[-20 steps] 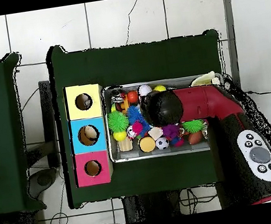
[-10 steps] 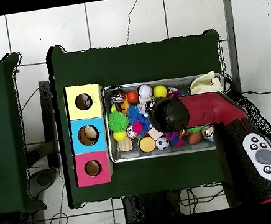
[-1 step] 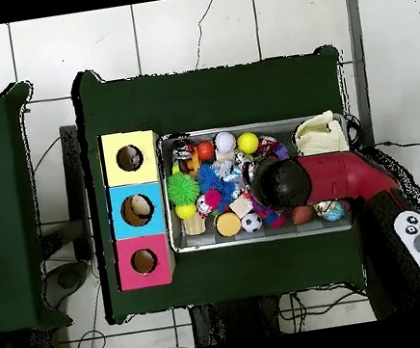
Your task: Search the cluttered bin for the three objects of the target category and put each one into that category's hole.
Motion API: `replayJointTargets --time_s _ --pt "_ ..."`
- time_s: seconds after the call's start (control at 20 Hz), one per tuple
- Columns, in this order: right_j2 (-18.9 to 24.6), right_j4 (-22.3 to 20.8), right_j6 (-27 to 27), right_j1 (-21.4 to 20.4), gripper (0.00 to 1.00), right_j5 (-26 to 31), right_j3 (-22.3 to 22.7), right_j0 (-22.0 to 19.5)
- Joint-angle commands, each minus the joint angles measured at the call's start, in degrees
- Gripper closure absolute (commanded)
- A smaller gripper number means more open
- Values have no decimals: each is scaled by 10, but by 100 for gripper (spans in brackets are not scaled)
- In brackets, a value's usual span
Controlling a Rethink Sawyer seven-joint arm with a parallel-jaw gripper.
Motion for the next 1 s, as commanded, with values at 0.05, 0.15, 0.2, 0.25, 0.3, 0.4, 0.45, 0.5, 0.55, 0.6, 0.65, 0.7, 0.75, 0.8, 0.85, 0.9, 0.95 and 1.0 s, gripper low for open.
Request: replayJointTargets --time_s 0.05,0.15,0.2,0.25,0.3,0.4,0.45,0.5,0.55,0.6,0.65,0.7,0.75,0.8,0.85,0.9,0.95,1.0 --pt "48 -40 -77 27 0 -28 42 -13" --pt "41 -44 -62 25 0 -34 52 -15" --pt "36 -49 -56 22 0 -40 58 -16" --pt "35 -52 -54 19 0 -40 62 -16" --pt "33 -56 -53 17 0 -43 68 -17" --pt "32 -63 -53 14 0 -46 77 -20" --pt "32 -66 -56 13 0 -46 81 -22" --pt "32 -69 -60 10 0 -39 82 -22" --pt "31 -70 -60 9 0 -38 84 -23" --pt "33 -72 -59 7 0 -40 88 -25" --pt "33 -73 -58 6 0 -40 89 -25" --pt "34 -72 -56 6 0 -39 92 -26" --pt "34 -72 -54 7 0 -38 96 -27" --pt "31 -75 -48 10 0 -42 96 -26" --pt "28 -77 -42 13 0 -46 97 -25" --pt "22 -83 -38 14 0 -47 100 -21" --pt "21 -84 -36 15 0 -48 102 -22" --pt "22 -84 -34 21 0 -51 104 -26"
